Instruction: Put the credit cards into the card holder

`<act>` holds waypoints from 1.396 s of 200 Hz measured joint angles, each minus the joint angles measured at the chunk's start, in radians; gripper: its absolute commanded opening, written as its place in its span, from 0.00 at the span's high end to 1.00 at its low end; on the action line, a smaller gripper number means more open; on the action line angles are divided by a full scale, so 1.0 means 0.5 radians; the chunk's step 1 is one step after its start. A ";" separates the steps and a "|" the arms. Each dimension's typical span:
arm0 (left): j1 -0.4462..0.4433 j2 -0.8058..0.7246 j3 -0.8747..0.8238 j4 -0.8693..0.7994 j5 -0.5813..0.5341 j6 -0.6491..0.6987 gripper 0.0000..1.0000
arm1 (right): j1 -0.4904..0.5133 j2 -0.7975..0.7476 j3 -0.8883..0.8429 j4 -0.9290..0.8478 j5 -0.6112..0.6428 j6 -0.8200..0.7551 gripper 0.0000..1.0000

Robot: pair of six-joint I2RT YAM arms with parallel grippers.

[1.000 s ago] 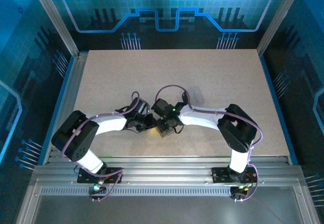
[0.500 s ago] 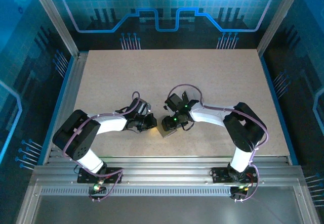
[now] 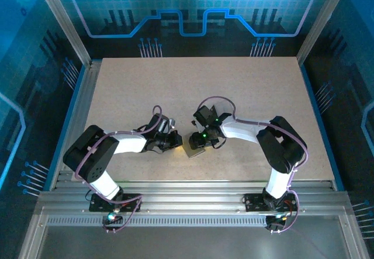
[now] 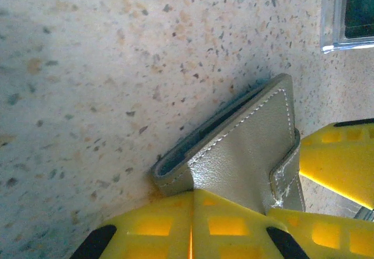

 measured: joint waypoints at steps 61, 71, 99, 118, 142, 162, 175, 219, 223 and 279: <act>0.000 0.034 -0.024 0.127 0.024 -0.013 0.92 | -0.042 0.062 0.082 -0.062 0.004 -0.045 0.42; 0.000 0.034 -0.026 0.133 0.024 -0.013 0.92 | -0.046 0.076 0.102 -0.079 -0.007 -0.045 0.42; 0.000 0.045 -0.026 0.143 0.025 -0.013 0.93 | -0.053 0.101 0.132 -0.106 -0.042 -0.043 0.46; 0.000 0.053 -0.026 0.153 0.028 -0.014 0.93 | -0.073 0.101 0.131 -0.106 -0.074 -0.038 0.52; 0.000 0.072 -0.026 0.186 0.031 -0.014 0.94 | -0.101 0.099 0.130 -0.108 -0.114 -0.031 0.63; -0.002 0.091 -0.026 0.224 0.031 -0.018 0.94 | -0.115 0.097 0.130 -0.109 -0.152 -0.027 0.70; -0.004 0.099 -0.026 0.244 0.031 -0.030 0.94 | -0.118 0.089 0.130 -0.109 -0.171 -0.019 0.78; -0.005 0.104 -0.028 0.281 0.023 -0.056 0.92 | -0.116 -0.020 0.130 -0.106 -0.275 -0.021 1.00; -0.006 0.095 -0.028 0.275 0.021 -0.059 0.91 | -0.113 -0.024 0.130 -0.105 -0.278 -0.027 1.00; 0.014 -0.270 -0.095 -0.237 -0.033 -0.032 0.74 | 0.280 -0.156 0.204 -0.253 0.347 -0.134 1.00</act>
